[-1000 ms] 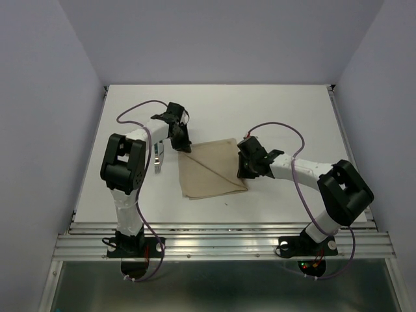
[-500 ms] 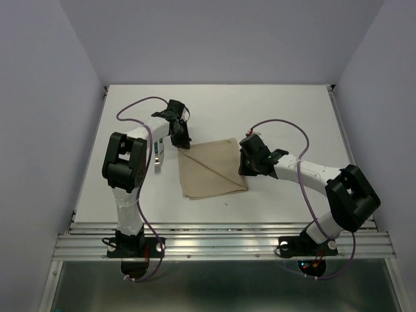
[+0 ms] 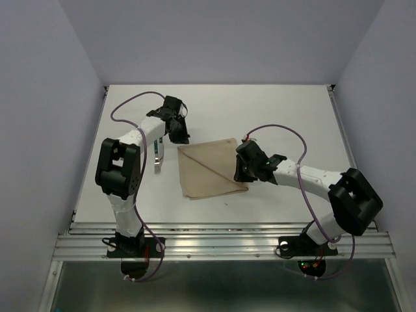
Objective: Fold the napkin into a case and place the utensils inside
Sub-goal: Smooth out the upper triangle-folded napkin at the center of the board.
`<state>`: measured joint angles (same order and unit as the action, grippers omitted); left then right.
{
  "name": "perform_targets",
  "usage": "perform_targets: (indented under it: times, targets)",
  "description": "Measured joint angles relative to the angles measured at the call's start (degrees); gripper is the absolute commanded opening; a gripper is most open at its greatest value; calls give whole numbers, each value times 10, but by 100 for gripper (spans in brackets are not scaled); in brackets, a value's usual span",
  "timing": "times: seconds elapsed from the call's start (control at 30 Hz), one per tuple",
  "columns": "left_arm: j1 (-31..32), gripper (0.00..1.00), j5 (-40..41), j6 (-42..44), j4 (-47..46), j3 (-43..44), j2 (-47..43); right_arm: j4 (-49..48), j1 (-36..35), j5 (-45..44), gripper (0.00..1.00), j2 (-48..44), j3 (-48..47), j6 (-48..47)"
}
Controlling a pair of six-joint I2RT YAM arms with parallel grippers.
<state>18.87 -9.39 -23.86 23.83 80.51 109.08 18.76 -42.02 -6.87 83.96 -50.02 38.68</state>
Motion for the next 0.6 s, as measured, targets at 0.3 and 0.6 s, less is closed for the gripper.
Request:
perform_targets:
  times: [0.3,0.6]
  targets:
    - [0,19,0,0,-1,-33,-33,0,0,-47,24,66,5,10]
    - [0,19,-1,0,-4,-65,-33,0,0,-58,23,65,5,11]
